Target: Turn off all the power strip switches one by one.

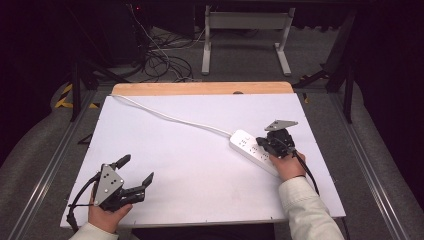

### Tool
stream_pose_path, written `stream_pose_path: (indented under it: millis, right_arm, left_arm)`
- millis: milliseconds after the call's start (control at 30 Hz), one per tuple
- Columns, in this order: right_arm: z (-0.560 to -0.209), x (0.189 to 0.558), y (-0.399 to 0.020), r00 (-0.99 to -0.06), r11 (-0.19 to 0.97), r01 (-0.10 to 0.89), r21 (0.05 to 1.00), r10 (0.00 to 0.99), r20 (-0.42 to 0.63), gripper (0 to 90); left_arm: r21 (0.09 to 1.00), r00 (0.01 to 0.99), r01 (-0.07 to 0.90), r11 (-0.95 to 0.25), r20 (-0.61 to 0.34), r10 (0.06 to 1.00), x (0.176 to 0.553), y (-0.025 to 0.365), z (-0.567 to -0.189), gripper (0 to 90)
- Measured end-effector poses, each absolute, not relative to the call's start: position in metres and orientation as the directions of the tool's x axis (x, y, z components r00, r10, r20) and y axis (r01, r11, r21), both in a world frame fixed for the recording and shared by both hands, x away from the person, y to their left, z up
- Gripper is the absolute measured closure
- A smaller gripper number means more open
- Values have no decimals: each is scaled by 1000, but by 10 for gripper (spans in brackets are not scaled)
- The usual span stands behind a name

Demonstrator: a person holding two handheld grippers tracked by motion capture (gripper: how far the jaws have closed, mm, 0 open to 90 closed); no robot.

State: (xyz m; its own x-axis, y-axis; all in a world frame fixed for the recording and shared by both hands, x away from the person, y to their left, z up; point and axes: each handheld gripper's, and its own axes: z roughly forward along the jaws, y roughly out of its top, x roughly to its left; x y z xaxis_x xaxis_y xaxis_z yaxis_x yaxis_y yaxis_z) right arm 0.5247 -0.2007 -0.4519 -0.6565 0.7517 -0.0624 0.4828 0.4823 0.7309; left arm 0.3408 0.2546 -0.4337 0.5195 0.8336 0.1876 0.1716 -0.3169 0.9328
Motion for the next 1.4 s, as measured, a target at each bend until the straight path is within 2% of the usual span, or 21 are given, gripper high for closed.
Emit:
stream_pose_path:
  millis: [433, 1400]
  right_arm:
    - [-456, 526, -195, -649, 507, 482, 714, 754, -97, 900]
    - [-461, 523, -196, -632, 472, 482, 738, 771, -81, 900]
  left_arm:
    - [931, 520, 168, -324, 196, 832, 340, 255, -433, 160]
    - [934, 519, 170, -315, 187, 834, 339, 255, -433, 160]
